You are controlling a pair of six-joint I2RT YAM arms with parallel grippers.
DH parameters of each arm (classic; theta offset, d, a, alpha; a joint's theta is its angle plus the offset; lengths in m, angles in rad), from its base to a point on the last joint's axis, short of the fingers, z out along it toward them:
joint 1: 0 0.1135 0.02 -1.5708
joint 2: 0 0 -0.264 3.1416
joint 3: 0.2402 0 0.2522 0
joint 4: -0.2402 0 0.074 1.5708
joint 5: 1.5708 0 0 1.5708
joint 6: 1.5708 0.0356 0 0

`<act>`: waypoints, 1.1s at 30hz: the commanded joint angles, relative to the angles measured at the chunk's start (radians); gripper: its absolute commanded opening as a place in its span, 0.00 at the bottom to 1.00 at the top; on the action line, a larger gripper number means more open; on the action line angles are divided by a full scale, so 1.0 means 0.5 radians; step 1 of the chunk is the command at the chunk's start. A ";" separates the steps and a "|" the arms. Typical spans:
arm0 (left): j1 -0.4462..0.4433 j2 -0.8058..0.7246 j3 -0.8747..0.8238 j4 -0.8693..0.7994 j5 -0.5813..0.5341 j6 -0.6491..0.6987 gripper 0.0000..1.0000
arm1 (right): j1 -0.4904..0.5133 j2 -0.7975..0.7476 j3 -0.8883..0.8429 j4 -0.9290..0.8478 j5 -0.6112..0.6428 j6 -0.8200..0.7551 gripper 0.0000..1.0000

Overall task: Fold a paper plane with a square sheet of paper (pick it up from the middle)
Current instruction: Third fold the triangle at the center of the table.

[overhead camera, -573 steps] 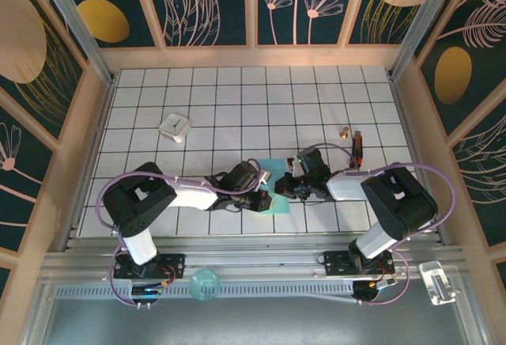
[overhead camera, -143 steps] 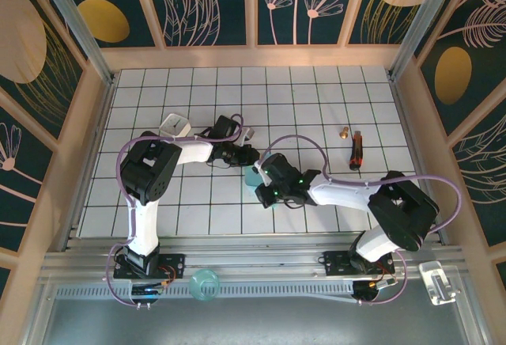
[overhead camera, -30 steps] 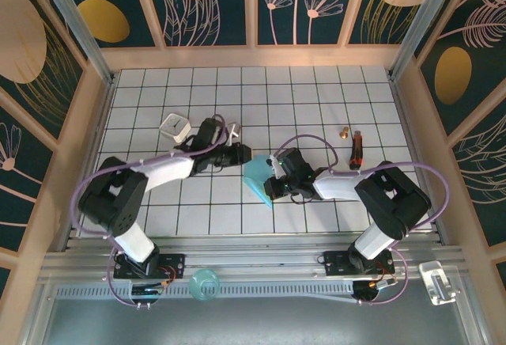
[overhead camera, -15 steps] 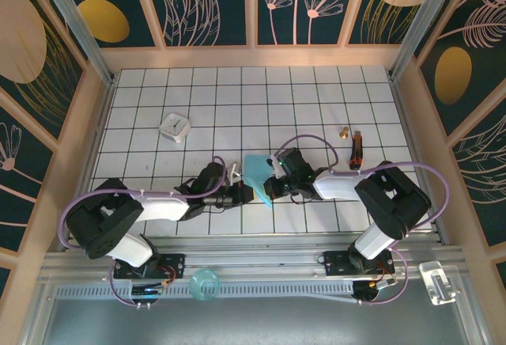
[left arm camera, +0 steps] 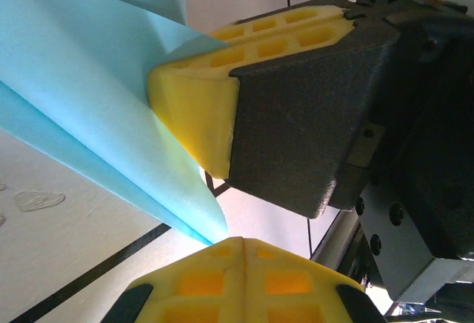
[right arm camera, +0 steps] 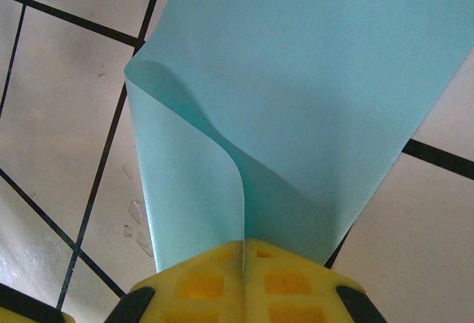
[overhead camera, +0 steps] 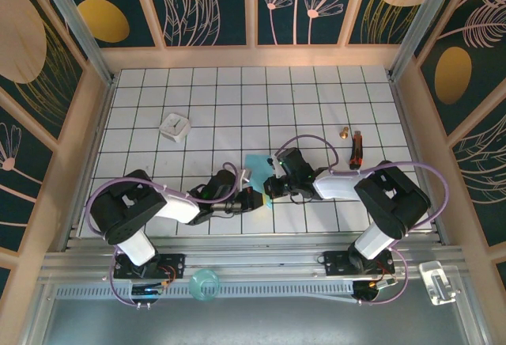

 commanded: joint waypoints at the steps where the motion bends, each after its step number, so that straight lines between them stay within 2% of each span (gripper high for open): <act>1: -0.015 0.052 0.047 0.076 -0.034 0.037 0.00 | -0.007 0.124 -0.055 -0.191 0.028 0.037 0.00; 15: -0.018 0.198 0.135 0.104 -0.017 0.024 0.00 | -0.013 0.147 -0.062 -0.180 0.013 0.038 0.00; 25: -0.017 0.126 0.093 0.129 -0.074 0.006 0.00 | -0.019 0.147 -0.073 -0.182 0.019 0.033 0.00; 33: -0.014 0.158 0.133 0.002 -0.131 0.010 0.00 | -0.019 0.143 -0.076 -0.181 0.019 0.033 0.00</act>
